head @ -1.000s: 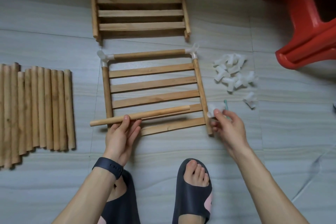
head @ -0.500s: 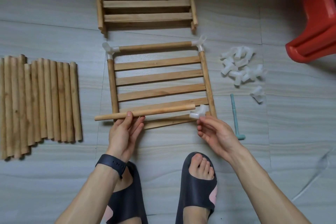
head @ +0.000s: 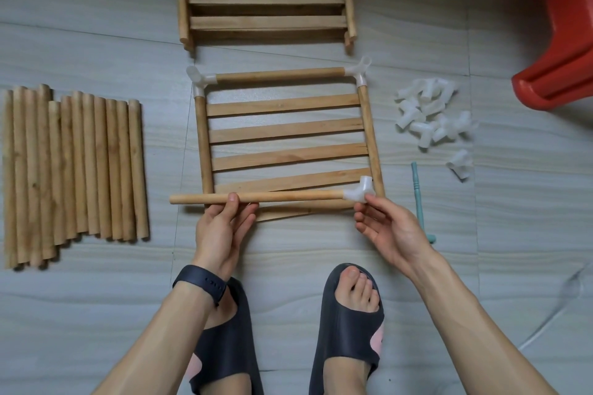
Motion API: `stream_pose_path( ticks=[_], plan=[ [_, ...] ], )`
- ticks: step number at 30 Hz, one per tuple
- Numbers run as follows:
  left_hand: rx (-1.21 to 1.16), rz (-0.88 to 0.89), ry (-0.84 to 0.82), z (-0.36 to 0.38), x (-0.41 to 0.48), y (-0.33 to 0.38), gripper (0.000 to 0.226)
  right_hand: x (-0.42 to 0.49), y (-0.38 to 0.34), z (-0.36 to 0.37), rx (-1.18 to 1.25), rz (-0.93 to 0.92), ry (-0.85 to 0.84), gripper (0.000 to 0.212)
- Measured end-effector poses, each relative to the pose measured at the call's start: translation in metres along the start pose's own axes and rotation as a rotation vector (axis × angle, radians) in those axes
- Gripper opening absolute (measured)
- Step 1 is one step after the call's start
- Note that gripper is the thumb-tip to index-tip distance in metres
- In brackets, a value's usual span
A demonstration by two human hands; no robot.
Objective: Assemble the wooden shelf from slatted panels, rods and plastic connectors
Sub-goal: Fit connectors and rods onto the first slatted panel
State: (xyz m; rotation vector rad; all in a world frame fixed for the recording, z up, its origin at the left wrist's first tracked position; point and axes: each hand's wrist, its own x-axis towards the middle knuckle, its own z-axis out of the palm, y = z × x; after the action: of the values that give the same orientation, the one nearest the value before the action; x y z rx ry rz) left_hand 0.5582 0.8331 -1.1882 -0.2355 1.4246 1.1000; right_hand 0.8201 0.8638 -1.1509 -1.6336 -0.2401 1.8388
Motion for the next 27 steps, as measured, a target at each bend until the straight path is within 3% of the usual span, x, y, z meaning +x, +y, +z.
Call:
stream_pose_path(
  ticks=[11,14,19,23,27],
  plan=[
    [0.052,0.07,0.022,0.011,-0.006,-0.006,0.027,-0.004,-0.005,-0.004,-0.282,-0.111,-0.148,0.016],
    [0.034,0.071,0.049,0.016,-0.01,-0.012,0.031,-0.005,-0.007,-0.002,-0.227,-0.14,-0.119,0.026],
    [0.037,-0.011,0.018,0.015,-0.019,-0.032,0.04,0.002,-0.011,-0.006,-0.189,-0.121,0.019,0.022],
    [0.058,-0.026,-0.017,0.03,-0.015,-0.038,0.039,0.007,-0.007,-0.015,-0.036,0.001,0.16,0.014],
    [0.1,-0.019,-0.016,0.037,-0.011,-0.04,0.037,0.008,-0.012,-0.021,0.041,0.088,0.171,0.011]
  ],
)
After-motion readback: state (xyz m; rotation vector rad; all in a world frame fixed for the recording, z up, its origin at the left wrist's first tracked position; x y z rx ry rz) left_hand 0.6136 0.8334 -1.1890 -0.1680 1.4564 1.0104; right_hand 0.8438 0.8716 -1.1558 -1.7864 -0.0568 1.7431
